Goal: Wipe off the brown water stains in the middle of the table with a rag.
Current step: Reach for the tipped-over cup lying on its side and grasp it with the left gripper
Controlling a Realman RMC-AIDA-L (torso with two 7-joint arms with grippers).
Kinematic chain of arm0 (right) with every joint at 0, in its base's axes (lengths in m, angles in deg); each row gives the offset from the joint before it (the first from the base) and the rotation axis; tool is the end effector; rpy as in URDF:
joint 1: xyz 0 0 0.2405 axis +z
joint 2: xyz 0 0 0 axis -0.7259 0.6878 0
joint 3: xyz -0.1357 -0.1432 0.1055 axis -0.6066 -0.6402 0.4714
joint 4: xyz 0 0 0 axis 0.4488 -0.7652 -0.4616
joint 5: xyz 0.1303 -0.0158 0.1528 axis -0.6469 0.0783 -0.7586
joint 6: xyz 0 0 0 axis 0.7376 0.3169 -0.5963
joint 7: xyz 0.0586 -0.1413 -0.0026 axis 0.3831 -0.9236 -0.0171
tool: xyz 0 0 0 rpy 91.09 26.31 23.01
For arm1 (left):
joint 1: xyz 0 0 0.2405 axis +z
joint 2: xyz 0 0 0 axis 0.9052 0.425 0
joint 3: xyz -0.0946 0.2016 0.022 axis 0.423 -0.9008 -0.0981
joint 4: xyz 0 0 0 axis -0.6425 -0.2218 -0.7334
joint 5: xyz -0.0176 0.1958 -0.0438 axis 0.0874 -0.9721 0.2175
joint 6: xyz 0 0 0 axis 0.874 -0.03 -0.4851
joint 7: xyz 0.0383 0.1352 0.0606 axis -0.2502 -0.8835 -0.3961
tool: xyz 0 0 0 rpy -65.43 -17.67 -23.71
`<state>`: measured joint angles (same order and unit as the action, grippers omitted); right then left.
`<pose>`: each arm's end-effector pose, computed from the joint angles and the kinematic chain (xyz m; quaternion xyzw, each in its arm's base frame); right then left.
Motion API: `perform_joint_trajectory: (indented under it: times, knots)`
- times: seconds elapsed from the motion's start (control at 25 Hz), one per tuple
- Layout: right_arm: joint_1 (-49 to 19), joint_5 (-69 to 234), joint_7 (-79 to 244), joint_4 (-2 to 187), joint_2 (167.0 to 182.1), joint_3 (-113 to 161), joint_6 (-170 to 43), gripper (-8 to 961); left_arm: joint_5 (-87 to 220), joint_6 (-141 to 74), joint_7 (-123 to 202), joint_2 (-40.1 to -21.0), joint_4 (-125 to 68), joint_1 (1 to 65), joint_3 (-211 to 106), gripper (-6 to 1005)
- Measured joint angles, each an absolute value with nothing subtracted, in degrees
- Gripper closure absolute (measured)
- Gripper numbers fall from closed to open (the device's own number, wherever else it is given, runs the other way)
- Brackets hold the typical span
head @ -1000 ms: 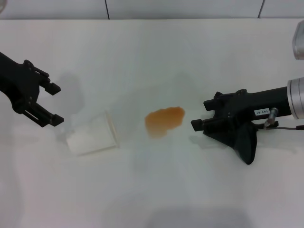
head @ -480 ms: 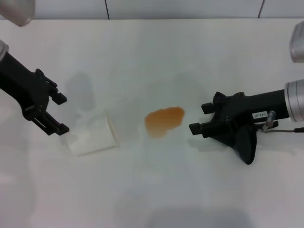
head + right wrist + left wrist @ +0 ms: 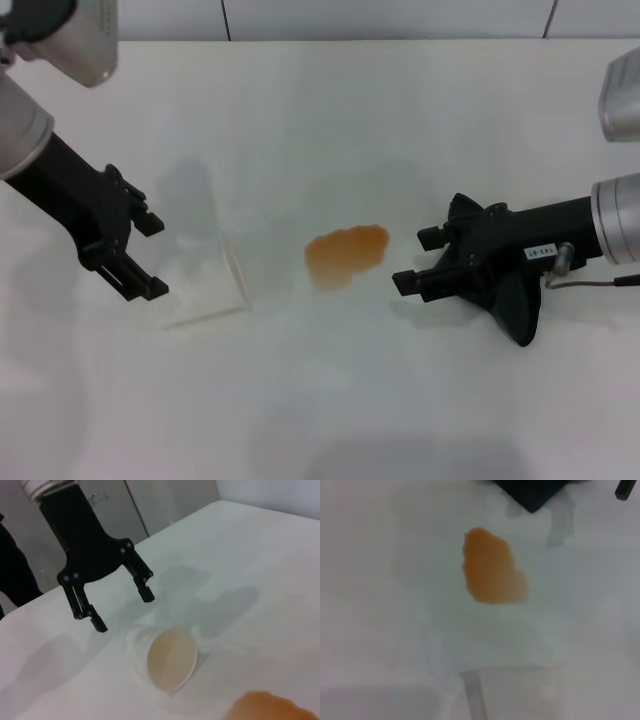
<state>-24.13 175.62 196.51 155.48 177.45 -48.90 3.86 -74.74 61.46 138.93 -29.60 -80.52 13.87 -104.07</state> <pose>0.1722 0.3111 -0.0107 -0.9544 0.2659 0.1073 0.0833 -0.1764 0.3501 0.0424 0.9743 0.0931 -0.2052 0.0039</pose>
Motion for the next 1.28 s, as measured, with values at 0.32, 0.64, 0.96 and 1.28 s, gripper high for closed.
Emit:
perform_joint_trajectory:
  times: [0.32,0.64,0.96,1.28]
  knots:
    - [-24.25,175.62,196.51,155.48,177.45,-49.40,3.87,162,-75.66,58.60,139.10,-30.81,-79.92,14.04,-105.37,167]
    - [-24.22,175.63,196.48,155.43,177.45,-49.38,4.09,162,-76.32,56.49,139.23,-31.95,-79.31,13.85,-105.40,173]
    - [-24.28,175.63,196.48,155.62,177.40,-49.38,4.20,162,-76.35,55.93,139.35,-32.50,-79.25,13.87,-105.40,180]
    - [-24.27,175.63,196.51,155.77,177.36,-49.47,4.61,162,-76.35,55.56,139.38,-33.04,-79.25,14.03,-105.40,186]
